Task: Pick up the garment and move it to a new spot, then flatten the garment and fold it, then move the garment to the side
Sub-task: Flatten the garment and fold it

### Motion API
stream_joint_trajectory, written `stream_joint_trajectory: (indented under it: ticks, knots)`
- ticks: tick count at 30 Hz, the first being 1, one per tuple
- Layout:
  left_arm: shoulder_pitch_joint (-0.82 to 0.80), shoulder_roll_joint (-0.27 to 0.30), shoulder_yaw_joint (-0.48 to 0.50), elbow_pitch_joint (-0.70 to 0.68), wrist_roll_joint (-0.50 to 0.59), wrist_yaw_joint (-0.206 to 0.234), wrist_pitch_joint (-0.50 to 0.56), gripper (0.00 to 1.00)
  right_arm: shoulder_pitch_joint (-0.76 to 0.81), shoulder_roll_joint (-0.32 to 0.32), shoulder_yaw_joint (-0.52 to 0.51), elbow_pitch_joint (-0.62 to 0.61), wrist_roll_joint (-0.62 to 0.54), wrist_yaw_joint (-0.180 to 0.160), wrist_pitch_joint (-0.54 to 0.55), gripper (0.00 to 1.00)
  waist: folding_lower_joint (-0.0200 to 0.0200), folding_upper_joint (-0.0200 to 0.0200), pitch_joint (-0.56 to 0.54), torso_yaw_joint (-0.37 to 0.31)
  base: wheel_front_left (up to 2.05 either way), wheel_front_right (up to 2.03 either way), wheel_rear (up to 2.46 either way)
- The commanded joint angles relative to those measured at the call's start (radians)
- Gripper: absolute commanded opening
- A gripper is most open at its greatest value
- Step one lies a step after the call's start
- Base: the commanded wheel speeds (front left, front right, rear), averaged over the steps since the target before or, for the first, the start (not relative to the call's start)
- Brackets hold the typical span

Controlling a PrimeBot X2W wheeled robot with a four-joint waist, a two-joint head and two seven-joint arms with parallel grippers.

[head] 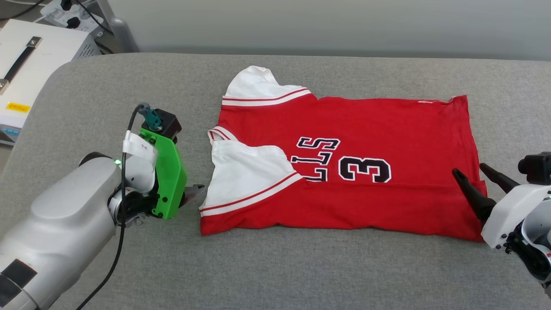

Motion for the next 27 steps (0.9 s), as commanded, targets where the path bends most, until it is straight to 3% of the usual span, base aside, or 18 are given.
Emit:
stream_joint_trajectory:
  ticks: [1, 21, 22, 23, 27]
  knots:
    - [-0.014, -0.009, -0.01, -0.002, -0.015, -0.003, 0.016, 1.0, 0.019, 0.007, -0.007, -0.006, -0.009, -0.001, 0.006, 1.0, 0.0, 0.0, 0.003, -0.004, 0.0, 0.0, 0.0]
    - [0.099, -0.121, -0.086, 0.186, -0.012, -0.001, 0.02, 1.0, -0.017, 0.064, -0.008, -0.004, -0.041, -0.001, 0.033, 1.0, 0.0, 0.0, 0.066, -0.057, 0.0, 0.0, 0.0]
    - [0.1, -0.122, -0.088, 0.189, -0.009, -0.002, 0.012, 0.4, -0.018, 0.064, -0.009, -0.003, -0.04, -0.001, 0.033, 1.0, 0.0, 0.0, 0.065, -0.057, 0.0, 0.0, 0.0]
    - [0.1, -0.123, -0.088, 0.191, -0.008, -0.002, 0.005, 0.0, -0.02, 0.062, -0.01, -0.003, -0.041, -0.001, 0.033, 1.0, 0.0, 0.0, 0.063, -0.056, 0.0, 0.0, 0.0]
    - [0.092, -0.113, -0.075, 0.177, -0.023, -0.002, -0.038, 0.0, -0.036, 0.044, -0.015, -0.013, -0.052, -0.001, 0.033, 1.0, 0.0, 0.0, 0.044, -0.052, 0.0, 0.0, 0.0]
